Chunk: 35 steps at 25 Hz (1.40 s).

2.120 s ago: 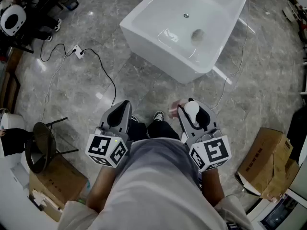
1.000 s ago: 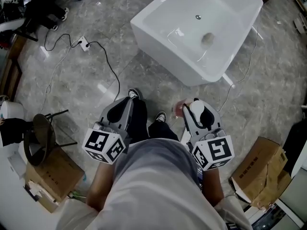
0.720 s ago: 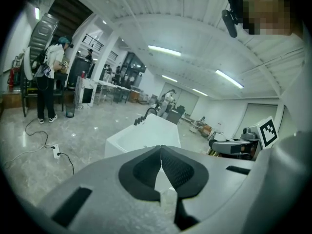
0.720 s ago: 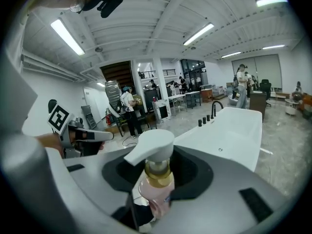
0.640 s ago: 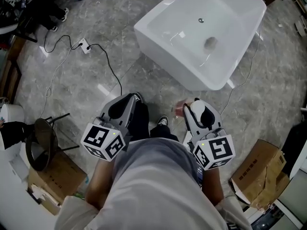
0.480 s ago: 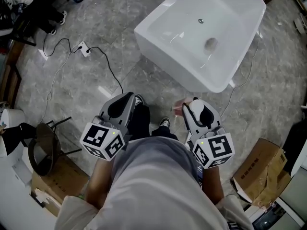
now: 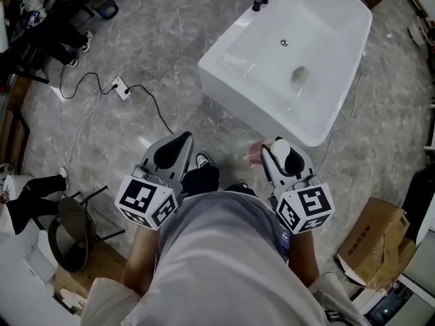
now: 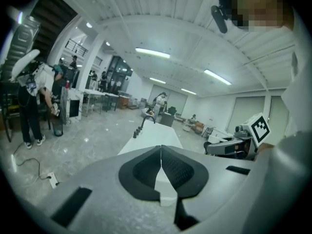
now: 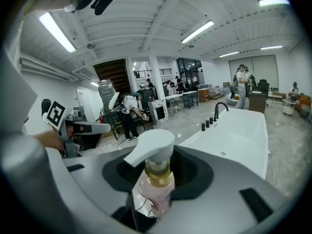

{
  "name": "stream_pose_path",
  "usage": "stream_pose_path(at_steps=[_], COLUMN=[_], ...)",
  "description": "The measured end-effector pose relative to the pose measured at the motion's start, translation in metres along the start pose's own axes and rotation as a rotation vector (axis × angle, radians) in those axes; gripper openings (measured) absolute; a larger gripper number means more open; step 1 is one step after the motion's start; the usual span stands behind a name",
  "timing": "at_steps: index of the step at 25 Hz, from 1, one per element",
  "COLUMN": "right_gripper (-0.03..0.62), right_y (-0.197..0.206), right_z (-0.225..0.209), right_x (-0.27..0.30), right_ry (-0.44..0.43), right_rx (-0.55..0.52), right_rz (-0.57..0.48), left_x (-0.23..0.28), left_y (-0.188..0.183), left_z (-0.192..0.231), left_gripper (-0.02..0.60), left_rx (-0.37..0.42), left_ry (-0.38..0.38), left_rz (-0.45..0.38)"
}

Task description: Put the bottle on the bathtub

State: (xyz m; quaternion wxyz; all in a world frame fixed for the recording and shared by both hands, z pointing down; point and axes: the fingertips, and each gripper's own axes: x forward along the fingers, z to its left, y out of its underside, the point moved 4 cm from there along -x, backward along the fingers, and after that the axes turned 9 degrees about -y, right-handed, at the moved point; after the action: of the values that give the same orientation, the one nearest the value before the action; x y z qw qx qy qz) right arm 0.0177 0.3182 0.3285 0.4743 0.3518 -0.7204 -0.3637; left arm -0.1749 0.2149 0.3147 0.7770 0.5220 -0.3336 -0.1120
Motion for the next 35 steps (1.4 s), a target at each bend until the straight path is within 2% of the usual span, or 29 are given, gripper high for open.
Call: stream_pose_path(at_steps=[3,11,14,18,28,35], right_gripper=[0.149,0.149,0.150,0.150,0.150,0.149], right_y=[-0.011,-0.043,-0.051,-0.060,-0.080,-0.108], right_z=[0.006,0.024,0.030,0.030,-0.003,-0.049], right_x=[0.018,0.057,0.064,0.077,0.126,0.162], right_ry=[0.007,0.000,-0.016,-0.024,-0.053,-0.076], right_rx=[0.002,-0.029,-0.040,-0.048,-0.091,-0.086], right_rz=[-0.016,-0.041,-0.033,-0.030,-0.003,0.010], left_x=[0.000,0.000,-0.002,-0.002,0.049,0.101], left_y=[-0.009,-0.024,-0.029,-0.041,-0.049,-0.081], left_z=[0.016,0.056,0.061,0.067,0.089,0.102], left_gripper=[0.009,0.009,0.009,0.009,0.009,0.009], left_rx=[0.036,0.030,0.003,-0.092,-0.073,-0.062], left_ry=[0.026,0.031,0.029,0.042,0.031,0.013], left_rz=[-0.019,-0.048,-0.070,-0.150,-0.100,-0.099])
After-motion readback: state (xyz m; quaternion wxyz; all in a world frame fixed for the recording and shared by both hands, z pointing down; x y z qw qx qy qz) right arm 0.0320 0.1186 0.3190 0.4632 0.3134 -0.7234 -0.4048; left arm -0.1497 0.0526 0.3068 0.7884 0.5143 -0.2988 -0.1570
